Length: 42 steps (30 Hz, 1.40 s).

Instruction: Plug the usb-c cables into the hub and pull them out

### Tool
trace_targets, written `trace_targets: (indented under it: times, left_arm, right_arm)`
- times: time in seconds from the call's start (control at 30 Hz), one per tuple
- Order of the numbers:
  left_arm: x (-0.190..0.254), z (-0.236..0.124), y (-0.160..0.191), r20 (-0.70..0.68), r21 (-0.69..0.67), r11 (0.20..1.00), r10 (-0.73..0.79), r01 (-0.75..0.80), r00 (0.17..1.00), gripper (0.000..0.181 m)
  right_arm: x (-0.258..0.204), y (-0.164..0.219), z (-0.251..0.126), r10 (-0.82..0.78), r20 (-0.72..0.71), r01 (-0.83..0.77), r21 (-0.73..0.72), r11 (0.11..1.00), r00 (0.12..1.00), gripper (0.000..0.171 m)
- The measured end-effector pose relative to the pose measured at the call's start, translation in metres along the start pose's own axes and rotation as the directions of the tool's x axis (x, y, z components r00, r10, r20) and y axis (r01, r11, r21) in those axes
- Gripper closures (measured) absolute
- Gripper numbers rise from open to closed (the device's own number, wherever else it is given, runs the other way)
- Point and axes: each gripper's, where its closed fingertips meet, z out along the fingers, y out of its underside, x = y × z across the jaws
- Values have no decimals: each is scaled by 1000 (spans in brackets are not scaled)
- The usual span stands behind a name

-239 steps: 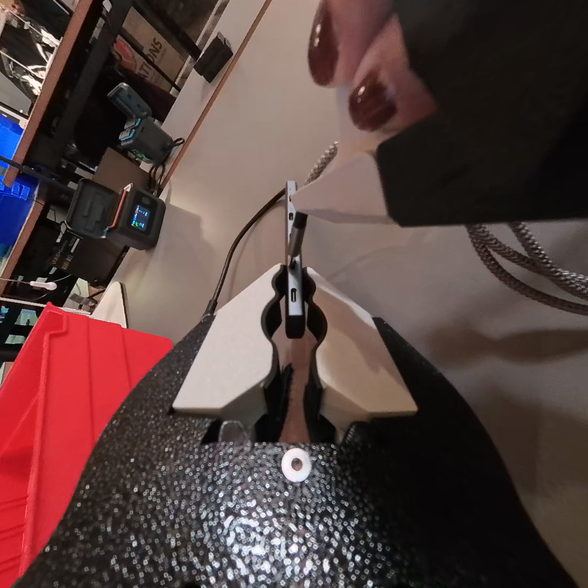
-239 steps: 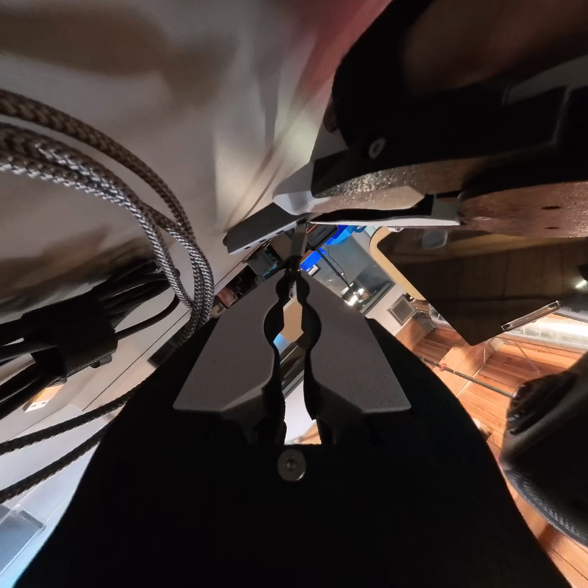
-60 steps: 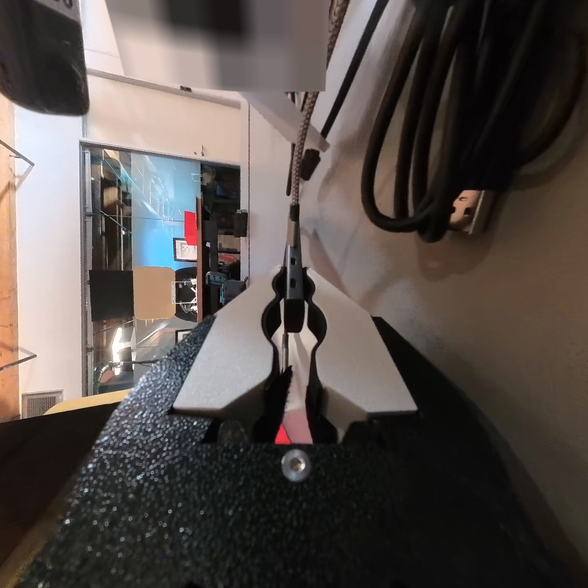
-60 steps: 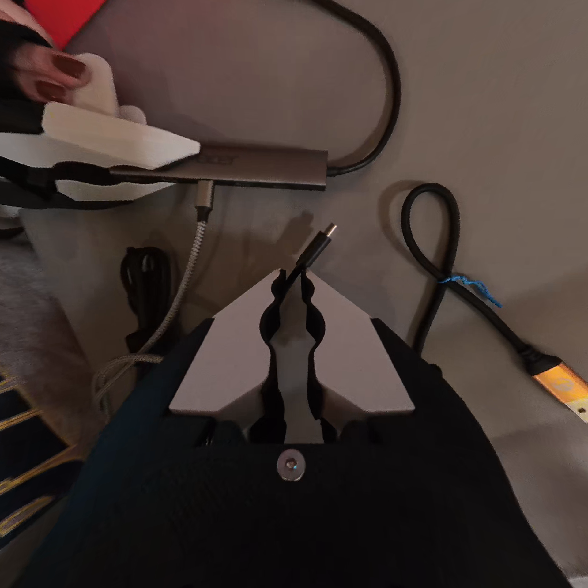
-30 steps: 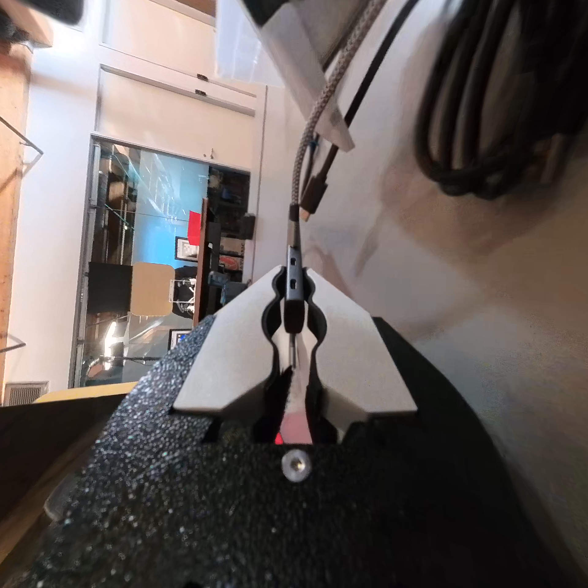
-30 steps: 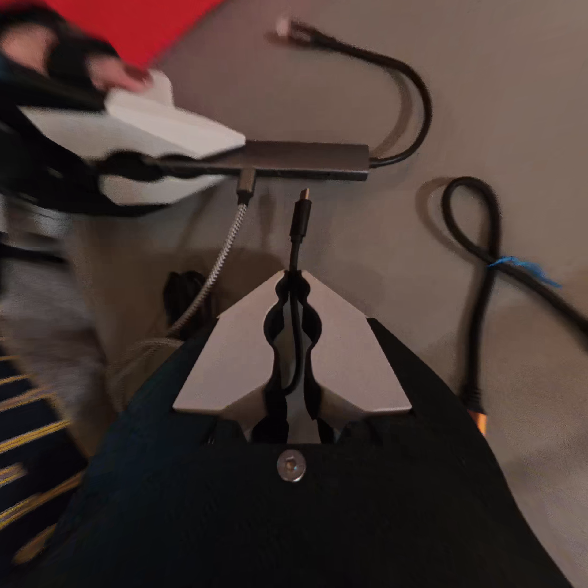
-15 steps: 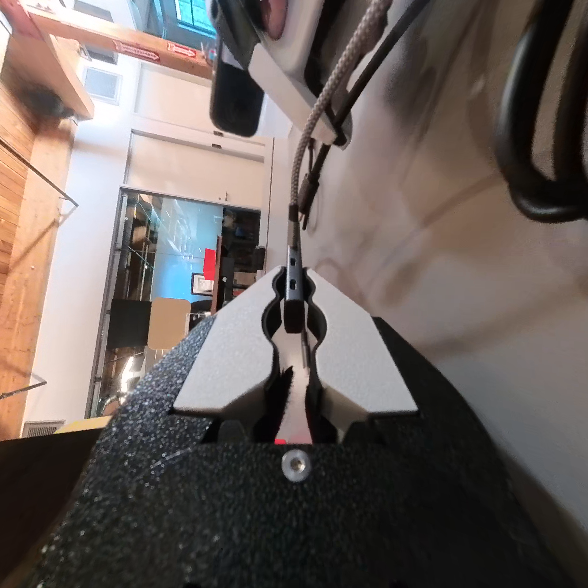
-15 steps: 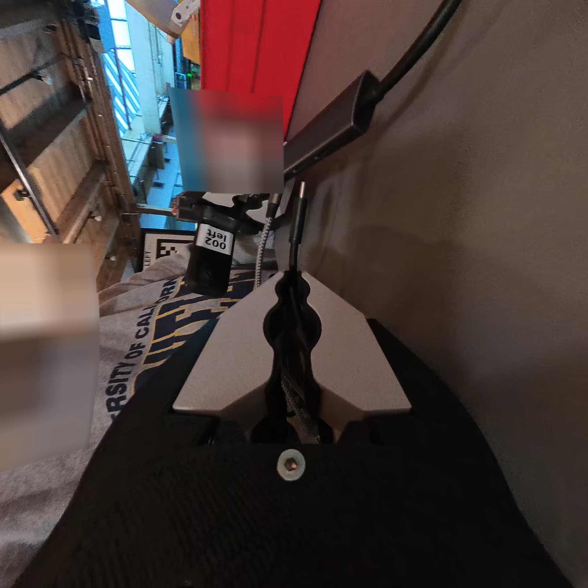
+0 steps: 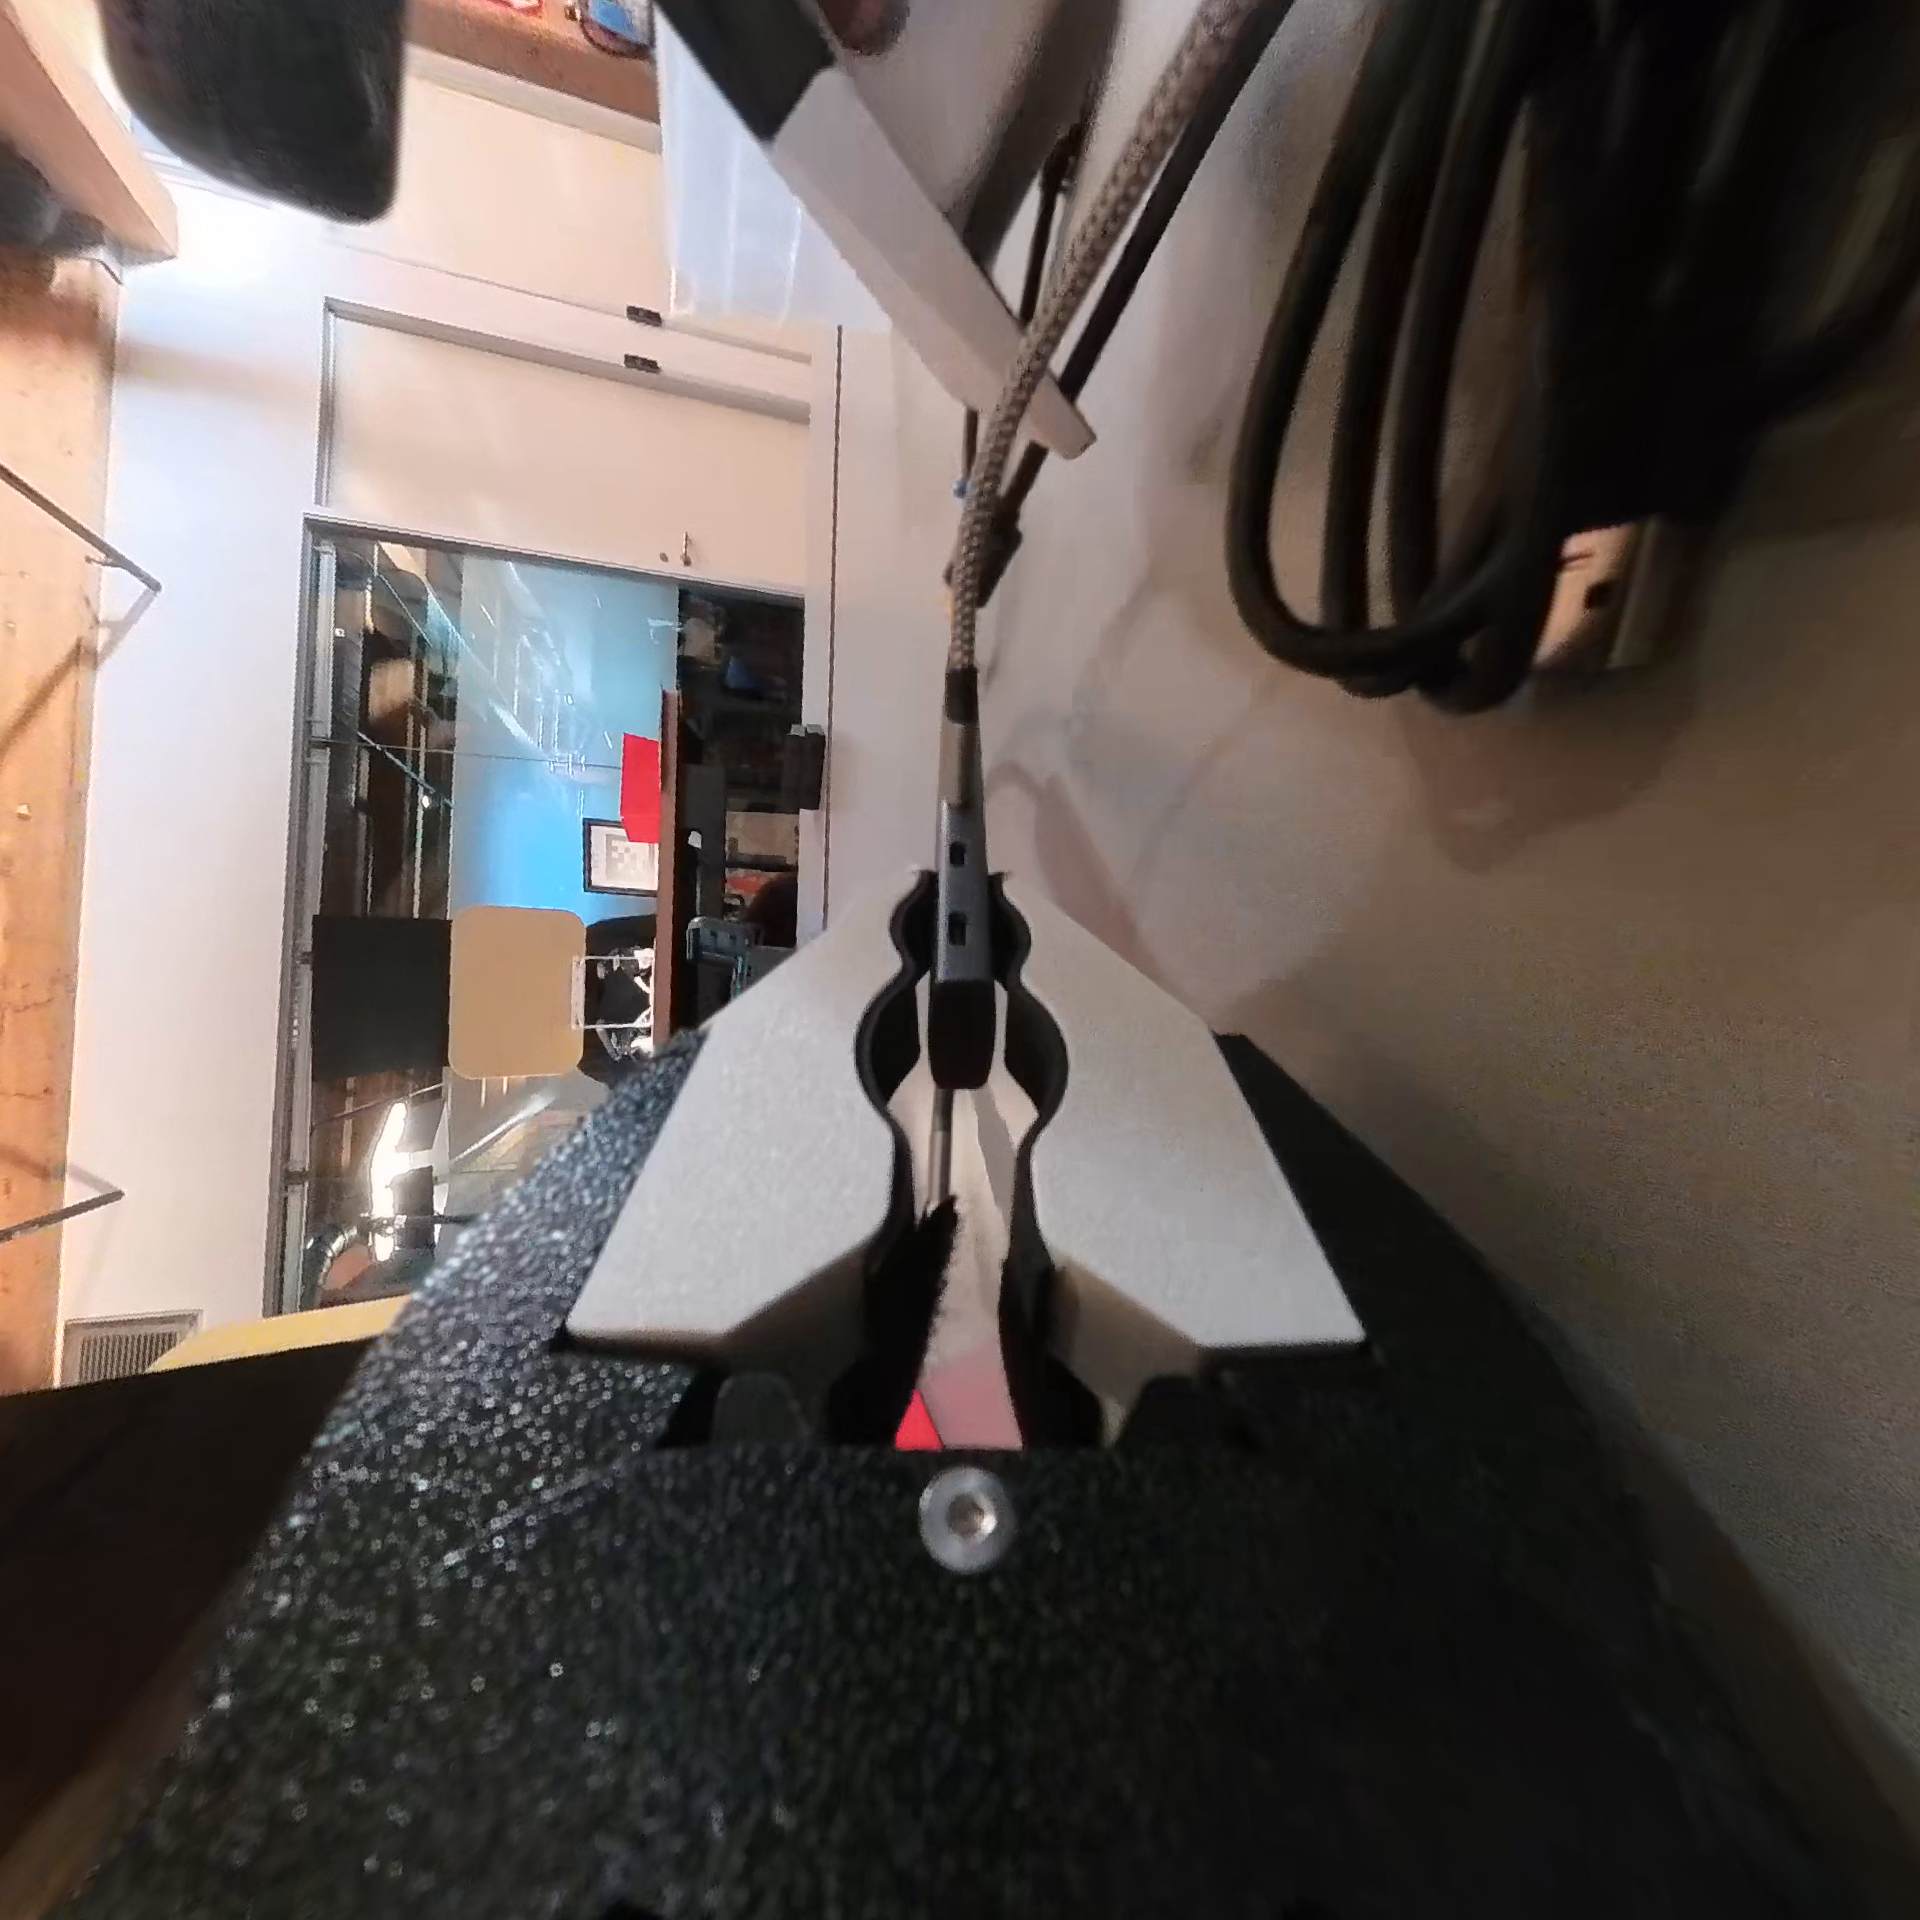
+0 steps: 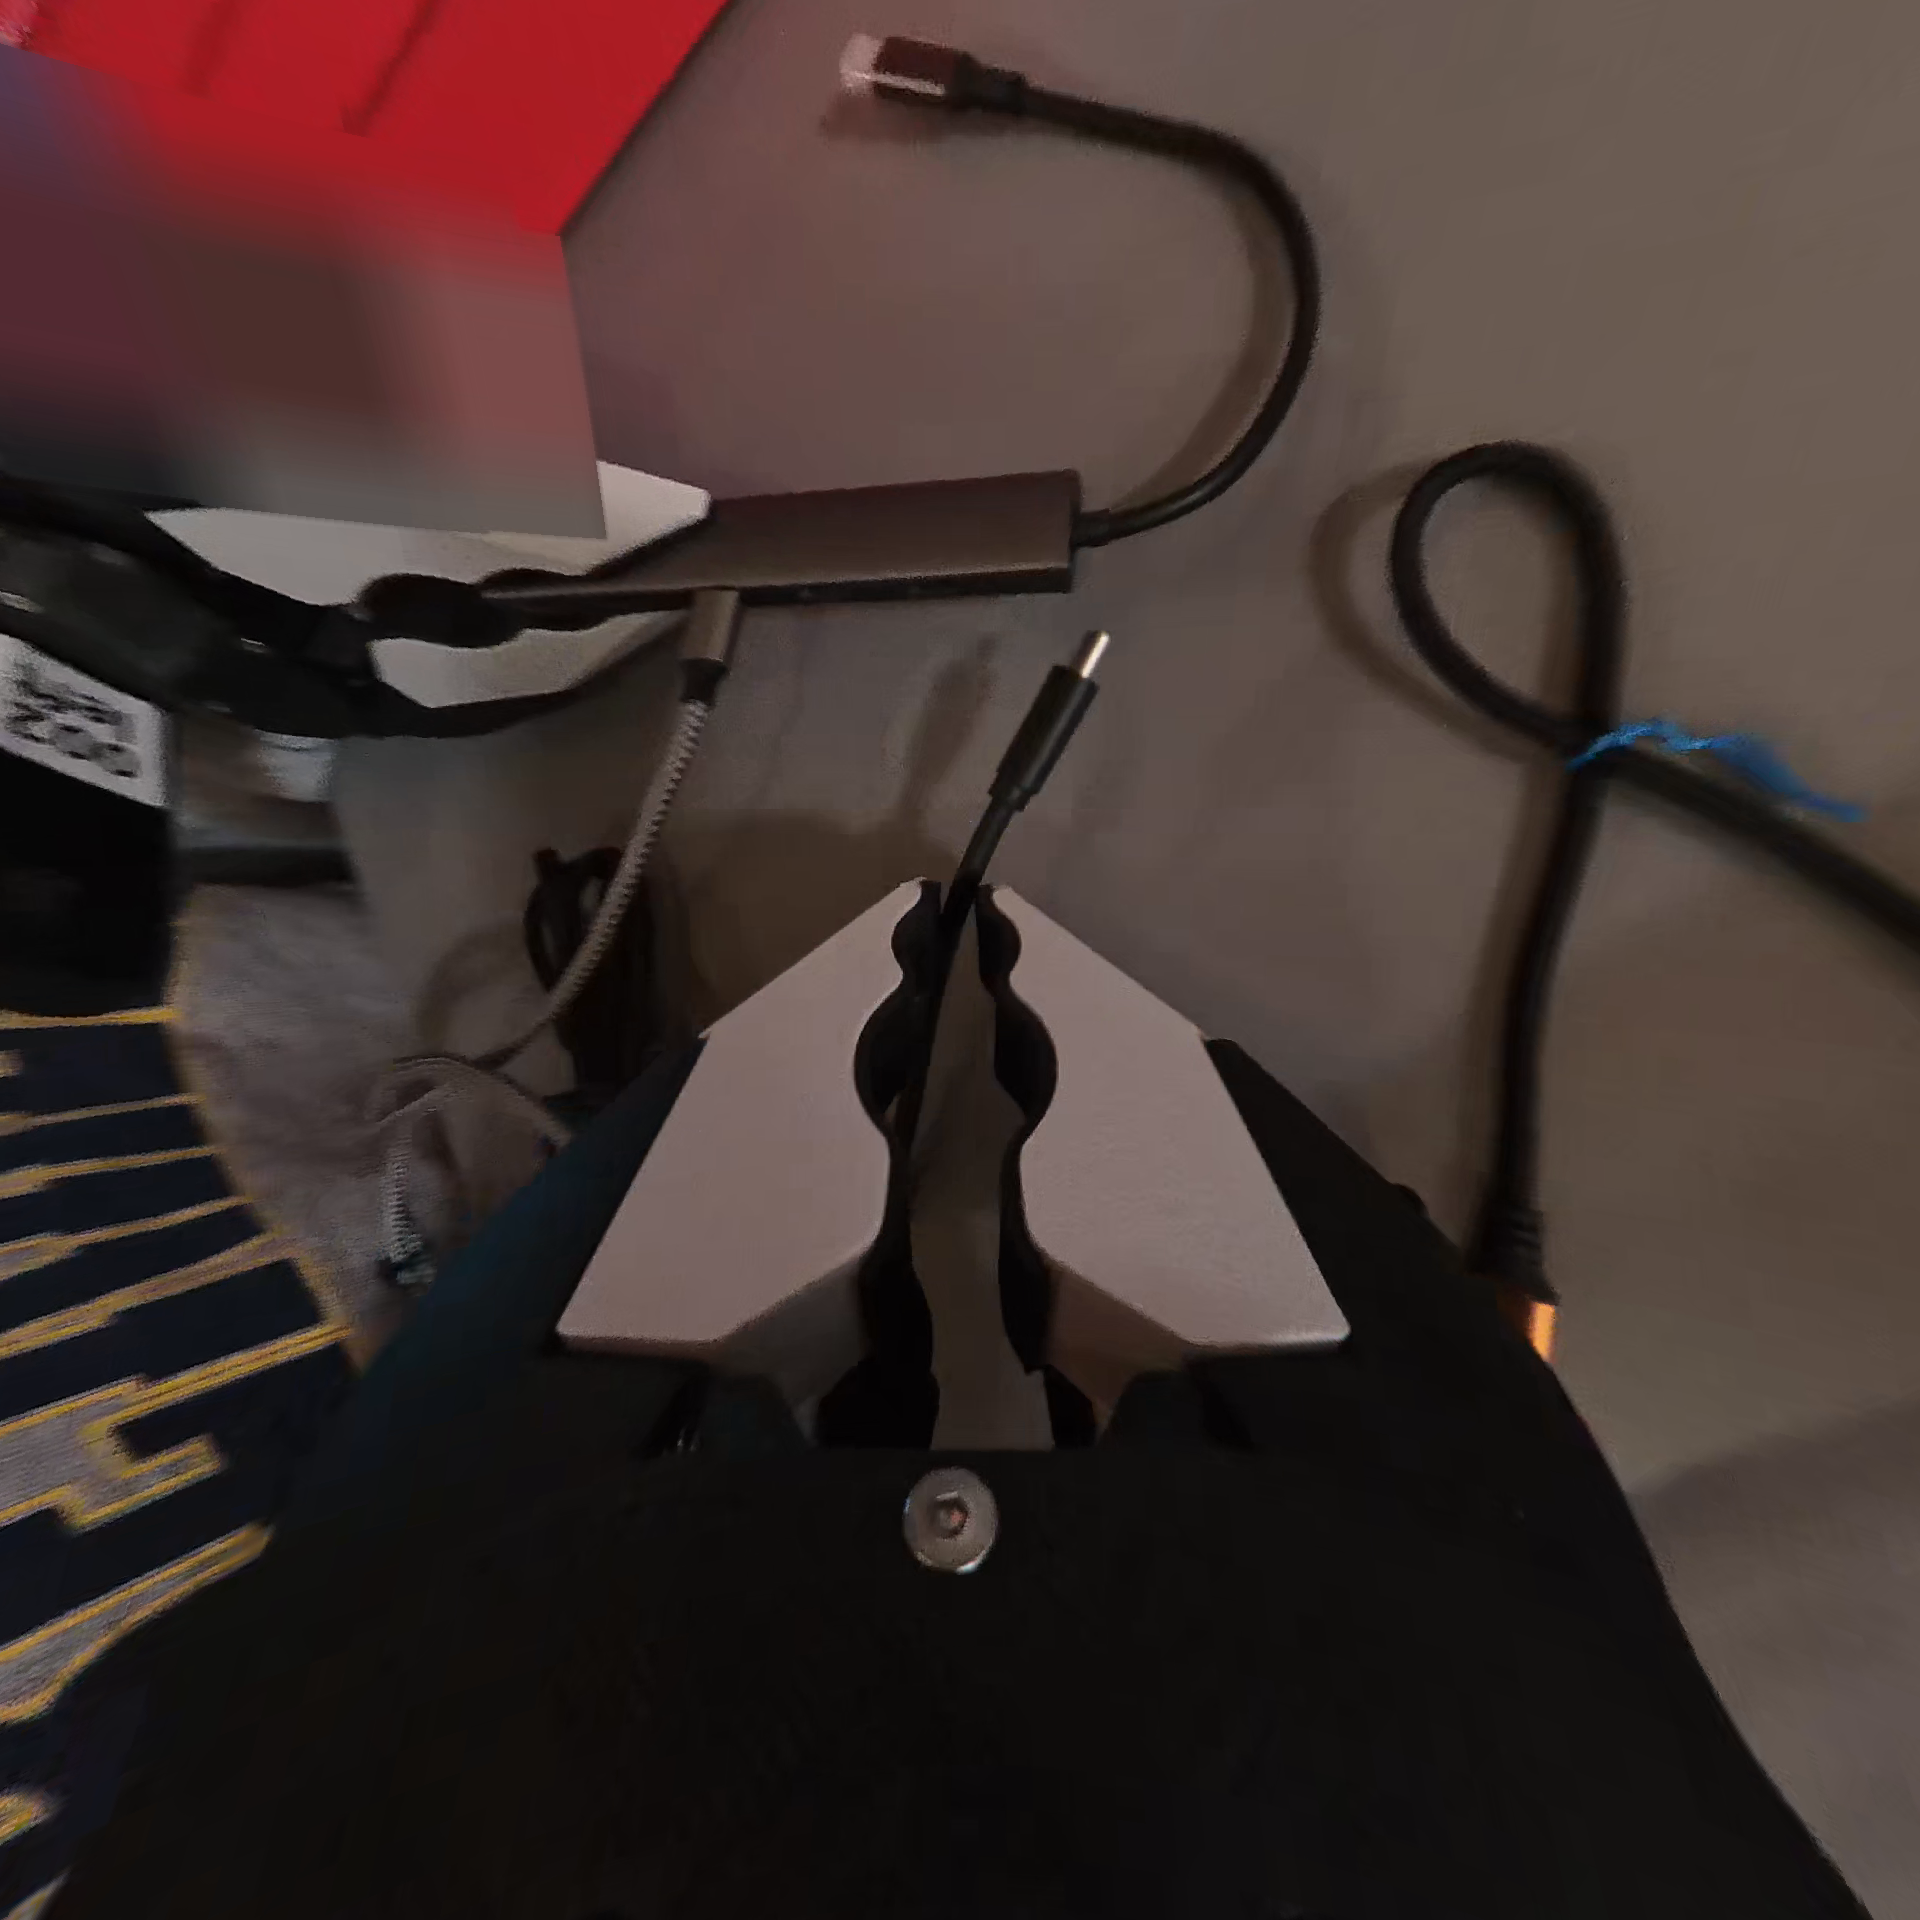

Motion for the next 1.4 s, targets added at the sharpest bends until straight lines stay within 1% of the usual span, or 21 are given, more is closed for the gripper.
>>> trace_targets:
  times: [0.07, 0.2, 0.4, 0.5, 0.67, 0.77, 0.83, 0.87, 0.93, 1.0, 1.07, 1.1, 1.17, 1.2, 1.27, 1.33, 1.4]
  left_arm:
    - [0, 1, 0, -1, -7, 1000, -5, 5, 1000, 174]
    - [1, 3, 2, -6, -20, 1000, -5, 5, 1000, 173]
    - [1, 4, 2, -11, -23, 1000, -7, 7, 1000, 174]
    - [1, 4, 2, -11, -25, 1000, -9, 9, 1000, 174]
    - [2, 5, 2, -19, -25, 1000, -17, 17, 1000, 174]
    - [1, 5, 2, -26, -28, 999, -40, 40, 999, 174]
    - [1, 5, 3, -32, -31, 998, -63, 62, 998, 174]
    - [1, 6, 3, -32, -34, 997, -74, 73, 997, 174]
    - [0, 6, 3, -39, -39, 994, -107, 105, 994, 174]
    - [-1, 6, 3, -46, -38, 987, -156, 154, 987, 174]
    - [-1, 6, 3, -65, -39, 976, -215, 212, 975, 174]
    - [-2, 6, 3, -69, -40, 971, -238, 236, 969, 174]
    - [-3, 5, 2, -76, -47, 962, -273, 270, 959, 174]
    - [-3, 5, 2, -78, -55, 957, -288, 284, 954, 173]
    - [-4, 6, 0, -85, -73, 943, -329, 324, 940, 174]
    - [-4, 7, -1, -103, -89, 923, -383, 375, 918, 173]
    - [-6, 8, -1, -118, -99, 893, -450, 440, 885, 173]
  right_arm:
    - [8, -1, 2, -34, -68, 35, 1, 999, 997, 161]
    - [18, -8, 5, -28, -132, 34, 38, 999, 991, 153]
    - [23, -17, 9, -39, -178, 50, 61, 997, 983, 151]
    - [24, -18, 12, -114, -243, 127, 42, 991, 963, 152]
    - [24, -18, 15, -262, -333, 274, -11, 962, 906, 159]
    - [23, -20, 14, -367, -381, 382, -40, 923, 849, 161]
    - [21, -24, 10, -486, -448, 506, -82, 858, 751, 163]
    - [20, -28, 7, -553, -485, 577, -116, 808, 678, 162]
    - [18, -37, -1, -678, -564, 706, -220, 673, 471, 164]
    - [13, -44, -7, -772, -595, 789, -354, 503, 226, 165]
    - [7, -46, -7, -827, -562, 808, -481, 341, 14, 165]
    - [7, -46, -7, -841, -536, 796, -537, 279, -67, 165]
    - [6, -47, -7, -851, -486, 756, -629, 181, -201, 165]
    - [5, -48, -8, -853, -457, 734, -665, 139, -252, 165]
    - [5, -48, -8, -865, -400, 700, -709, 84, -302, 165]
    - [5, -46, -8, -881, -352, 691, -722, 41, -316, 165]
    - [7, -44, -9, -899, -331, 700, -713, 41, -285, 165]
